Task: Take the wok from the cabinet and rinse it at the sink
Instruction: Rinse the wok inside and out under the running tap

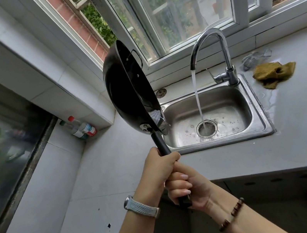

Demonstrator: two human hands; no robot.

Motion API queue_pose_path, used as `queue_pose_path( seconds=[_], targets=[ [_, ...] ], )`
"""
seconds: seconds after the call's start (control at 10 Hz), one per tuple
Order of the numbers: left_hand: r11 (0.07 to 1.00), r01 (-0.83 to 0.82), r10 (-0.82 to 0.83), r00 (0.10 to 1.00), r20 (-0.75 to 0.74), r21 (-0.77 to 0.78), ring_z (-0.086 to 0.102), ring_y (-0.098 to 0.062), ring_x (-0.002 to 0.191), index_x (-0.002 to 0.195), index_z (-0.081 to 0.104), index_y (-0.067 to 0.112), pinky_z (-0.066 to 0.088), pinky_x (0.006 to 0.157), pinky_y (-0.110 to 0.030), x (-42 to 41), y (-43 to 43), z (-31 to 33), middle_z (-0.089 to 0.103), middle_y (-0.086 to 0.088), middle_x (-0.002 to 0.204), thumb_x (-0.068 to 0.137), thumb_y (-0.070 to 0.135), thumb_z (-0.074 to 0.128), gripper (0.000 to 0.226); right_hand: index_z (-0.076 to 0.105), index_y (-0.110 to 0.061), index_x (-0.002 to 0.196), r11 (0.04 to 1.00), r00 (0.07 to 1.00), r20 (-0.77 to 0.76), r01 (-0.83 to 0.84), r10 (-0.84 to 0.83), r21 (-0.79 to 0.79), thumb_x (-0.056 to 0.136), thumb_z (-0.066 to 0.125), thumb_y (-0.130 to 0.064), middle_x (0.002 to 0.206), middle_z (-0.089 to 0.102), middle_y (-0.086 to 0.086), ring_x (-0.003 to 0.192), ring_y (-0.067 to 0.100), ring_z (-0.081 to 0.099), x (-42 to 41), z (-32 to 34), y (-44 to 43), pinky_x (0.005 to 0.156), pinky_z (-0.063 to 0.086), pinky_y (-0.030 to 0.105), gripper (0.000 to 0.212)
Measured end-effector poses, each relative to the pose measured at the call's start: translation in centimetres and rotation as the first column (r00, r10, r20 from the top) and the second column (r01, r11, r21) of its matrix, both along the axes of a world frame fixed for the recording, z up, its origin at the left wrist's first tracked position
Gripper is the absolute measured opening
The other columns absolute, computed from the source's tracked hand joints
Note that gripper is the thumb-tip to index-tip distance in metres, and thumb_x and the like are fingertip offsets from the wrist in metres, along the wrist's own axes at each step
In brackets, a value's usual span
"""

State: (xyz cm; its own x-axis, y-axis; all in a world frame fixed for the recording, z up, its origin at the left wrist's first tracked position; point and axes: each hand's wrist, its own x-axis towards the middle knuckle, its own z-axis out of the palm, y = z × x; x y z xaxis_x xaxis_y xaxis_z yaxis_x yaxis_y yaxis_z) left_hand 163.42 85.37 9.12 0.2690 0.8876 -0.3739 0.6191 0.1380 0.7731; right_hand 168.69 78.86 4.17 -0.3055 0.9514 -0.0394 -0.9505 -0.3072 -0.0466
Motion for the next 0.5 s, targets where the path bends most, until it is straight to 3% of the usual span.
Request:
queue_pose_path(
  seconds=[0.5],
  targets=[
    [0.999, -0.01, 0.009, 0.999, -0.031, -0.033, 0.057, -0.017, 0.067, 0.081, 0.05, 0.014, 0.048, 0.061, -0.027, 0.0, -0.1, -1.6, 0.061, -0.006, 0.081, 0.079, 0.015, 0.067, 0.017, 0.049, -0.008, 0.043, 0.997, 0.997, -0.081, -0.022, 0.016, -0.069, 0.056, 0.09, -0.006, 0.032, 0.039, -0.003, 0.023, 0.007, 0.037, 0.1, -1.1, -0.4, 0.025, 0.034, 0.017, 0.043]
  ],
)
